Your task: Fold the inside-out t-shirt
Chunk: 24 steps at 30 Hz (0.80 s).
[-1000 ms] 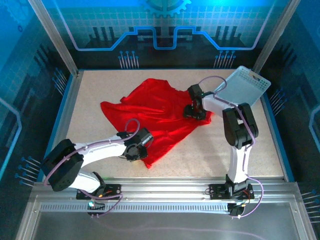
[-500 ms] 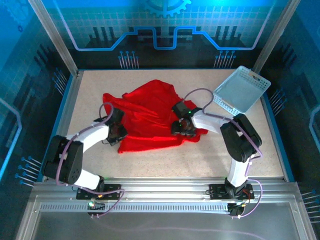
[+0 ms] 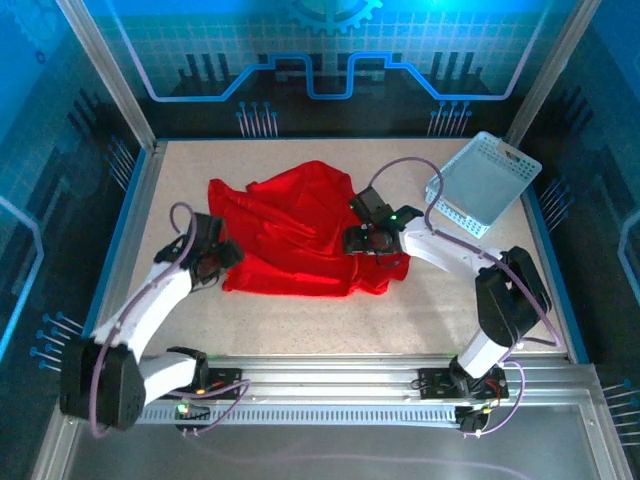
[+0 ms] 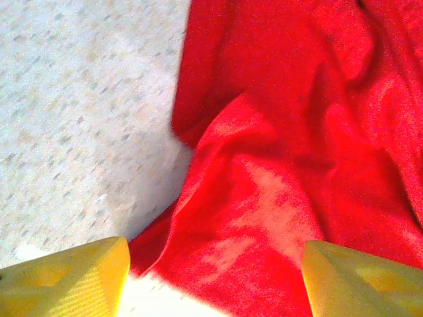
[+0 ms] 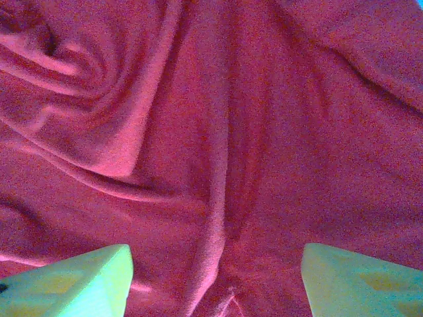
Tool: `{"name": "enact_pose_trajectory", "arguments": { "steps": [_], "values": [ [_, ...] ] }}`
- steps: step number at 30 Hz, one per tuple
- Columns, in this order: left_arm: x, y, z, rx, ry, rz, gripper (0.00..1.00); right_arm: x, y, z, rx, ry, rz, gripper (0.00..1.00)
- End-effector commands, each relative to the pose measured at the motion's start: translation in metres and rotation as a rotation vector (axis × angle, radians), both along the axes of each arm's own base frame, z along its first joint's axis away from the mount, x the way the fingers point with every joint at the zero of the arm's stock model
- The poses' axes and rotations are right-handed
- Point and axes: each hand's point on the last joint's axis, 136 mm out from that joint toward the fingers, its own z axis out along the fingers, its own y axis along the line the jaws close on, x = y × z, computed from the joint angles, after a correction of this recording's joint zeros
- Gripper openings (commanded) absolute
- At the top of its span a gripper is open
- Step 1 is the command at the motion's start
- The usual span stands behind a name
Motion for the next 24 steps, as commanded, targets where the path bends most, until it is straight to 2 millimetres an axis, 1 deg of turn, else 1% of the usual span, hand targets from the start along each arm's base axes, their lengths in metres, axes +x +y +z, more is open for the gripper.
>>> {"name": "enact_pose_trajectory", "arguments": {
  "steps": [1,4,7,9,14,20,21,22,24],
  "values": [
    [-0.043,0.007,-0.031,0.004,0.125,0.056,0.66,-0.012,0.007,-0.013,-0.003,0.047,0.066,0.69],
    [-0.05,0.002,-0.048,-0.023,0.157,0.047,0.62,-0.013,0.019,-0.02,0.015,0.057,0.079,0.69],
    [-0.048,-0.008,-0.061,-0.061,0.184,0.021,0.6,-0.013,0.033,-0.025,0.053,0.07,0.096,0.69],
    [-0.045,-0.011,-0.063,-0.06,0.198,0.008,0.56,-0.013,0.044,-0.026,0.071,0.071,0.116,0.69],
    [-0.038,-0.006,-0.061,-0.023,0.198,0.018,0.53,-0.016,0.06,-0.035,0.065,0.084,0.153,0.69],
    [-0.034,-0.001,-0.065,0.009,0.239,0.039,0.47,-0.016,0.068,-0.048,0.084,0.11,0.167,0.69],
    [-0.033,-0.001,-0.065,0.013,0.24,0.041,0.46,-0.016,0.067,-0.051,0.077,0.114,0.162,0.69],
    [-0.032,-0.001,-0.065,0.015,0.241,0.042,0.46,-0.015,0.064,-0.054,0.062,0.118,0.151,0.69],
    [-0.031,0.001,-0.065,0.022,0.245,0.048,0.44,-0.012,0.048,-0.064,0.017,0.141,0.095,0.69]
  ]
}}
